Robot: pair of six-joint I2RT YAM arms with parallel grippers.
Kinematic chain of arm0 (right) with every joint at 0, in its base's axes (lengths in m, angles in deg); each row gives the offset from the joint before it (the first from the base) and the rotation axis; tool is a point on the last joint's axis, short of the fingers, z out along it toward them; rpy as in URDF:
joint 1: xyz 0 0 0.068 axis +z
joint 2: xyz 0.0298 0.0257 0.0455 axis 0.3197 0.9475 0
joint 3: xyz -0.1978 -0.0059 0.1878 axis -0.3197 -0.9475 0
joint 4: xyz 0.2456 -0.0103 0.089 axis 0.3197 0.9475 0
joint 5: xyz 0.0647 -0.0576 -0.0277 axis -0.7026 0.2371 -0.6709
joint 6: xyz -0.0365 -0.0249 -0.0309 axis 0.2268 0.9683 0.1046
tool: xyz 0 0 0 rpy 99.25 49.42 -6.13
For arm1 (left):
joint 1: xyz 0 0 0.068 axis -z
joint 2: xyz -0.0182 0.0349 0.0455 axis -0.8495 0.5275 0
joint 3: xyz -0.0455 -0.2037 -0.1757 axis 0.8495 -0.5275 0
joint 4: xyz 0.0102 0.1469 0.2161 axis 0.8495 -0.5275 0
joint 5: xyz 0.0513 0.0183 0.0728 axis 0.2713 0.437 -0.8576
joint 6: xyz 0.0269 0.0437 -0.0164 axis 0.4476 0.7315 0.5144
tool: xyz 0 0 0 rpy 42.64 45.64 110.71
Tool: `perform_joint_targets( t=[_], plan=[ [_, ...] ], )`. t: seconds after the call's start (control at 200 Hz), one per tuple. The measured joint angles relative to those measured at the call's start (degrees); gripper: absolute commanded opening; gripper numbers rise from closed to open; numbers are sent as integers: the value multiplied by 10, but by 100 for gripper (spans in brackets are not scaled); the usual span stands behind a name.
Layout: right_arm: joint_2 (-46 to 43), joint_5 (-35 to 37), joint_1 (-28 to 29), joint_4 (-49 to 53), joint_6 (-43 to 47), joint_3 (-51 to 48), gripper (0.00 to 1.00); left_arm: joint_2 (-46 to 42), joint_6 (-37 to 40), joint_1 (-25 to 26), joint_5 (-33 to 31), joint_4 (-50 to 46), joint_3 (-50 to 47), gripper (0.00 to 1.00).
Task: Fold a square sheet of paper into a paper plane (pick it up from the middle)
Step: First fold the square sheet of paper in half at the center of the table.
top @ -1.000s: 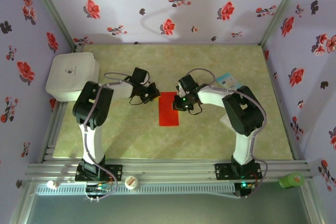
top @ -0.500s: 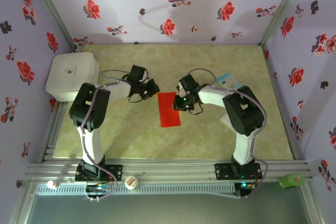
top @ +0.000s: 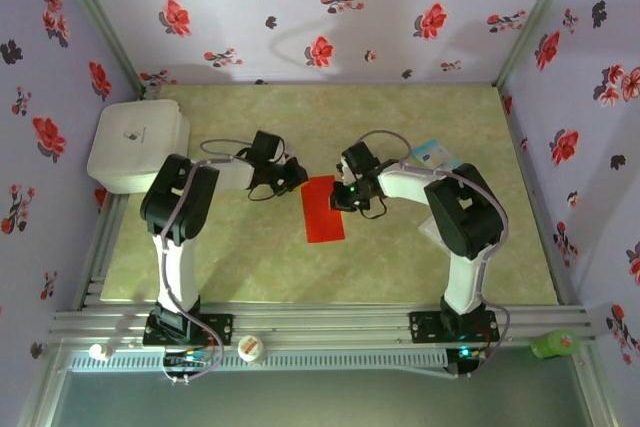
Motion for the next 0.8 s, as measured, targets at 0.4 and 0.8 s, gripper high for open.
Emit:
perform_joint_targets(
  t=[0.4, 0.8],
  plan=[
    [0, -1, -1, 0, 0, 0, 0, 0, -43, -10, -14, -17, 10, 13],
    [-1, 0, -1, 1, 0, -1, 0, -42, -24, -23, -86, -134, 36, 16]
  ],
)
